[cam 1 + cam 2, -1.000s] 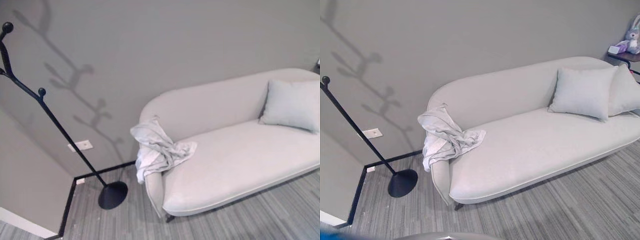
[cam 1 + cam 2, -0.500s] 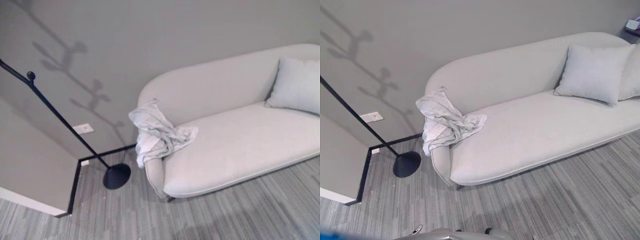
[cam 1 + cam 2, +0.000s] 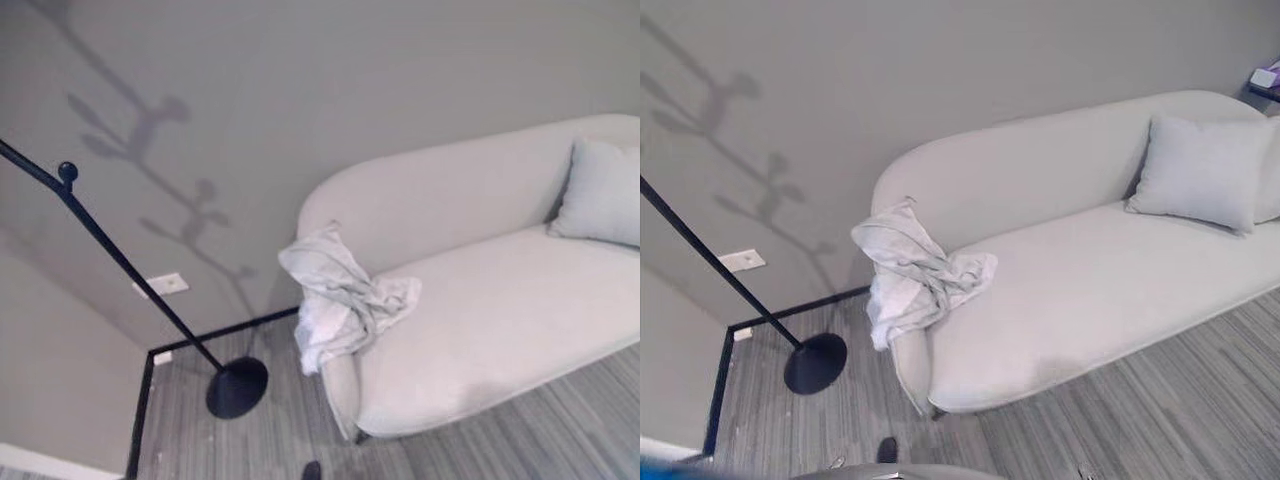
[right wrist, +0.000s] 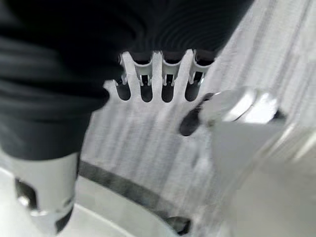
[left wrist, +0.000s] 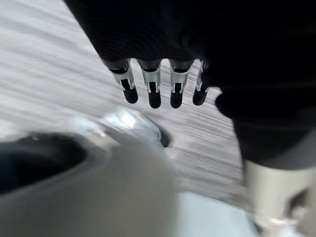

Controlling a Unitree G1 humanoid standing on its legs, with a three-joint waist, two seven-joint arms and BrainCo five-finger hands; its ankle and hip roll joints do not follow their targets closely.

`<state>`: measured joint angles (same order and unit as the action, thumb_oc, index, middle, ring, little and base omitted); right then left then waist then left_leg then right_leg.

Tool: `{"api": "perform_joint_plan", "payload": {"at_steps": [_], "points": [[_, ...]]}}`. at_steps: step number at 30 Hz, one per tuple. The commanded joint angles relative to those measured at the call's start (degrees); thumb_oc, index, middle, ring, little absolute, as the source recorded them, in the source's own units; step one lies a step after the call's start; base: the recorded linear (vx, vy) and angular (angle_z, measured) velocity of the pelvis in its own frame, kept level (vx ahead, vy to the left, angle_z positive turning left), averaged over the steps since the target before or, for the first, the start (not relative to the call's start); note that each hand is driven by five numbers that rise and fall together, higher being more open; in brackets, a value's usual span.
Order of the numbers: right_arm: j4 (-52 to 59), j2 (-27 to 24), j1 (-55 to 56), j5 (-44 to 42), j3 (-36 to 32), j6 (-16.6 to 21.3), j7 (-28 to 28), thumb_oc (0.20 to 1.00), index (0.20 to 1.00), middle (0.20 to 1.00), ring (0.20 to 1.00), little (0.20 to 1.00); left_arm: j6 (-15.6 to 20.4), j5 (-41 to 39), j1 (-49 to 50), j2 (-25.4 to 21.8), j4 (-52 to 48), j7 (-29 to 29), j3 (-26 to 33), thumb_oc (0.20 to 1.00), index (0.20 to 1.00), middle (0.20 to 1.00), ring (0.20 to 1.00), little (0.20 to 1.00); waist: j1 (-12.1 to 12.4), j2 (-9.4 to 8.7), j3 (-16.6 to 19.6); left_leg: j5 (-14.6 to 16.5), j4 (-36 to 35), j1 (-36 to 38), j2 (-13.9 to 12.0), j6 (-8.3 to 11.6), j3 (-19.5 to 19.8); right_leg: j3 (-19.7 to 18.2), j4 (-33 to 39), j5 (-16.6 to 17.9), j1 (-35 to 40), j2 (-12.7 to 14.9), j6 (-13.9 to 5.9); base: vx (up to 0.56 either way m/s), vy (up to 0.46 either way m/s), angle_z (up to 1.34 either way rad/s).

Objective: Hang the clothes on the sofa on the clothes rack.

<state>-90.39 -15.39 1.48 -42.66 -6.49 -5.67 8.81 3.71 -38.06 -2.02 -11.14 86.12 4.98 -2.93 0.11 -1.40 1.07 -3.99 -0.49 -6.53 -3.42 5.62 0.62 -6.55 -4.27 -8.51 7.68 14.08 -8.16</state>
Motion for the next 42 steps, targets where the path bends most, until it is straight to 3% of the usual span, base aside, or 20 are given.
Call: {"api": "perform_joint_plan", "payload": {"at_steps": [1, 2, 3, 6, 7, 8, 9, 11, 12, 14, 20, 21, 25, 27, 30, 32, 33, 35, 37, 42], "points": [[-2.7, 1.0, -3.7, 2.4, 0.2, 0.3, -0.1, 1.0, 1.0, 1.0, 1.0, 1.0, 1.0, 6.0, -2.3, 1.9, -0.6, 0.1, -0.3, 1.0, 1.0, 1.0, 1.0, 1.0, 0.3, -1.39, 0.1, 2.2, 3.7, -4.0, -1.6, -1.69, -0.7, -3.9, 2.7, 17.3, -2.1, 5.0, -1.86, 0.15, 0.449, 0.01], [-1.9, 1.4, -4.7, 3.5, 1.4, 0.4, -0.3, 1.0, 1.0, 1.0, 1.0, 1.0, 0.6, 6.6, -2.4, 1.3, -0.8, -0.2, -0.8, 1.0, 1.0, 1.0, 1.0, 1.0, 0.7, -1.01, -0.4, 3.4, 3.9, -3.3, -0.5, -3.16, -1.5, -2.3, -1.4, 21.2, -4.6, 6.5, -0.96, 0.15, 0.448, -0.12], [-1.9, 1.4, -4.7, 3.5, 1.4, 0.4, -0.3, 1.0, 1.0, 1.0, 1.0, 1.0, 0.6, 6.6, -2.5, 1.3, -0.8, -0.2, -0.7, 1.0, 1.0, 1.0, 1.0, 1.0, 0.8, -1.04, -0.4, 3.4, 4.0, -3.3, -0.5, -3.18, -1.6, -2.4, -1.4, 21.2, -4.7, 6.5, -0.97, 0.07, 0.286, -0.26], [-0.3, 2.3, -5.6, 4.0, 2.9, 0.9, -0.7, 1.0, 1.0, 1.0, 1.0, 1.0, 0.6, 6.6, -2.4, 0.8, -0.9, -0.5, -0.6, 1.0, 1.0, 1.0, 1.0, 1.0, 1.7, -0.38, -1.1, 4.2, 4.1, -2.5, -0.3, -4.21, -2.5, 3.1, -4.1, 22.0, -5.4, 7.8, 0.23, 0.08, 0.232, -0.36], [1.7, 2.9, -5.9, 3.1, 4.1, 1.7, -1.1, 1.0, 1.0, 1.0, 1.0, 1.0, 0.4, 7.0, -1.0, 0.1, -0.3, -0.3, 0.1, 1.0, 1.0, 1.0, 1.0, 1.0, 1.6, -0.39, -0.8, 4.4, 1.7, 0.9, 1.4, -5.17, -3.3, 6.6, -3.9, 18.2, -5.0, 3.3, 0.95, 0.16, 0.295, -0.2], [2.4, 3.0, -6.0, 3.3, 4.5, 2.0, -1.3, 1.0, 1.0, 1.0, 1.0, 1.0, 0.3, 7.8, -0.7, -0.3, -0.1, -0.1, 0.4, 1.0, 1.0, 1.0, 1.0, 1.0, 1.5, -0.44, -0.1, 4.2, 0.6, 1.4, 1.6, -5.43, -3.8, 7.1, -2.6, 15.9, -5.4, 1.1, 1.08, 0.24, 0.371, -0.26], [3.2, 3.1, -6.3, 3.8, 5.3, 2.6, -1.8, 1.0, 1.0, 1.0, 1.0, 1.0, 0.1, 8.7, -0.1, -0.9, 0.1, 0.2, 1.0, 1.0, 1.0, 1.0, 1.0, 1.0, 1.5, -0.04, 0.4, 3.8, -1.9, 3.4, 1.9, -5.51, -4.6, 8.1, -0.7, 10.8, -6.5, -3.5, 1.52, 0.15, 0.148, -0.18], [4.2, 3.1, -6.5, 4.3, 6.2, 3.1, -2.4, 1.0, 1.0, 1.0, 1.0, 1.0, -0.2, 8.7, 0.0, -1.4, 0.3, 0.1, 1.7, 1.0, 1.0, 1.0, 1.0, 1.0, 1.4, -0.03, 0.0, 3.6, -3.6, 5.3, 2.5, -5.42, -4.8, 8.5, 0.6, 8.7, -7.2, -7.2, 1.89, 0.12, 0.072, -0.27], [5.9, 2.9, -6.8, 6.2, 7.6, 4.2, -3.8, 1.0, 1.0, 1.0, 1.0, 1.0, 0.0, 8.2, 0.0, -1.5, 0.1, -0.6, 2.4, 1.0, 1.0, 1.0, 1.0, 1.0, 1.1, -0.23, -0.7, 3.7, -4.0, 6.7, 3.3, -5.44, -4.2, 7.2, 1.5, 8.4, -8.3, -9.8, 2.13, 0.09, 0.015, -0.2], [9.9, 2.7, -6.6, 9.5, 9.3, 5.6, -5.9, 1.0, 1.0, 1.0, 1.0, 1.0, 0.5, 7.9, 0.1, -0.6, -0.6, -1.5, 2.7, 1.0, 1.0, 1.0, 1.0, 1.0, 0.5, -0.55, -2.1, 4.4, -4.1, 8.4, 4.1, -5.62, -3.4, 3.7, 2.7, 9.1, -8.2, -11.5, 2.1, 0.12, -0.047, 0.39], [28.4, 0.9, -3.8, 23.2, 14.9, 7.2, -9.8, 1.0, 1.0, 1.0, 1.0, 1.0, 0.6, 5.6, 2.1, 1.2, -2.6, -2.5, 4.8, 1.0, 1.0, 1.0, 1.0, 1.0, 0.0, -1.1, -2.5, 5.2, -4.1, 10.4, 3.4, -4.88, -2.5, 2.2, 5.0, 9.8, -6.8, -12.4, 3.08, 0.12, -0.167, 0.09], [36.6, -0.3, -2.3, 25.5, 15.5, 7.5, -10.0, 1.0, 1.0, 1.0, 1.0, 1.0, 0.6, 3.5, 2.6, 1.9, -3.2, -2.8, 6.2, 1.0, 1.0, 1.0, 1.0, 1.0, -0.1, -1.54, -2.6, 5.7, -3.6, 10.7, 2.8, -4.26, -2.1, 2.4, 5.2, 9.7, -6.3, -12.7, 3.32, 0.12, -0.236, 0.15], [49.2, -4.5, -1.7, 31.1, 16.8, 8.1, -10.4, 1.0, 1.0, 1.0, 1.0, 1.0, 0.6, 3.3, 2.0, 2.9, -5.9, -2.8, 5.2, 1.0, 1.0, 1.0, 1.0, 1.0, -0.5, -2.43, -5.1, 8.1, 7.2, 6.0, 1.9, -3.39, -1.2, 3.3, 3.2, 8.6, -6.7, -13.0, 4.55, -0.01, -0.137, 0.14], [55.2, -7.5, -3.3, 40.9, 18.3, 8.0, -13.6, 1.0, 1.0, 1.0, 1.0, 1.0, 0.5, 3.4, 2.0, 4.1, -7.1, -3.1, 5.0, 1.0, 1.0, 1.0, 1.0, 1.0, 0.2, -2.47, -6.2, 7.3, 13.2, 1.7, 2.3, -3.23, 0.6, 4.0, 3.0, 7.9, -6.2, -12.9, 5.19, 0.01, -0.057, 0.15], [58.4, -9.4, -3.7, 48.2, 19.4, 8.6, -16.0, 1.0, 1.0, 1.0, 1.0, 1.0, 1.3, 2.5, 2.7, 5.2, -8.2, -3.8, 5.0, 1.0, 1.0, 1.0, 1.0, 1.0, 0.3, -2.25, -5.9, 6.3, 9.9, 0.8, 0.4, -3.04, 1.0, 4.5, 3.7, 7.2, -5.3, -12.0, 4.79, 0.1, 0.042, 0.16], [57.7, -10.4, -4.5, 53.5, 20.5, 8.2, -19.4, 1.0, 1.0, 1.0, 1.0, 1.0, 1.8, 2.2, 3.2, 5.6, -8.0, -4.3, 5.0, 1.0, 1.0, 1.0, 1.0, 1.0, 0.9, -1.95, -5.4, 2.4, 5.4, -0.5, -2.5, -2.33, 0.9, 5.1, 4.2, 6.5, -4.7, -11.3, 4.6, 0.21, 0.115, 0.26], [57.3, -12.0, -7.6, 62.2, 23.5, 7.5, -24.6, 1.0, 1.0, 1.0, 1.0, 1.0, 3.0, 2.9, 2.8, 5.8, -8.6, -6.8, 3.1, 1.0, 1.0, 1.0, 1.0, 1.0, 2.0, -1.6, -6.0, 0.0, -0.6, -2.9, -4.2, -1.66, 0.4, 5.9, 4.6, 4.6, -3.4, -10.5, 4.66, 0.16, 0.092, 0.36], [56.7, -12.1, -8.1, 66.0, 24.7, 7.9, -27.2, 1.0, 1.0, 1.0, 1.0, 1.0, 3.1, 2.2, 3.0, 6.5, -7.8, -6.5, 3.4, 1.0, 1.0, 1.0, 1.0, 1.0, 1.9, -0.67, -5.4, -0.6, -4.0, -1.3, -5.0, -1.12, 0.0, 5.6, 4.5, 4.0, -3.5, -11.1, 4.47, 0.13, 0.101, 0.35], [51.6, -12.7, -10.7, 79.8, 32.7, 6.6, -32.6, 1.0, 1.0, 1.0, 1.0, 1.0, 4.8, 3.8, 3.2, 7.2, -8.0, -8.4, 1.9, 1.0, 1.0, 1.0, 1.0, 1.0, 2.4, 0.8, -4.3, -2.1, -4.5, 0.3, -4.7, 0.27, -0.3, 6.0, 6.2, 4.3, -1.6, -10.7, 4.19, 0.21, 0.18, 0.05], [45.3, -9.8, -13.0, 83.5, 37.9, 5.7, -36.2, 1.0, 1.0, 1.0, 1.0, 1.0, 5.9, 4.8, 3.3, 6.5, -8.9, -10.1, 1.6, 1.0, 1.0, 1.0, 1.0, 1.0, 4.1, 0.9, -3.4, -0.6, -4.5, 2.6, -3.4, 0.12, -1.3, 6.5, 8.4, 5.7, -0.3, -8.4, 2.79, 0.16, 0.123, -0.01]]}}
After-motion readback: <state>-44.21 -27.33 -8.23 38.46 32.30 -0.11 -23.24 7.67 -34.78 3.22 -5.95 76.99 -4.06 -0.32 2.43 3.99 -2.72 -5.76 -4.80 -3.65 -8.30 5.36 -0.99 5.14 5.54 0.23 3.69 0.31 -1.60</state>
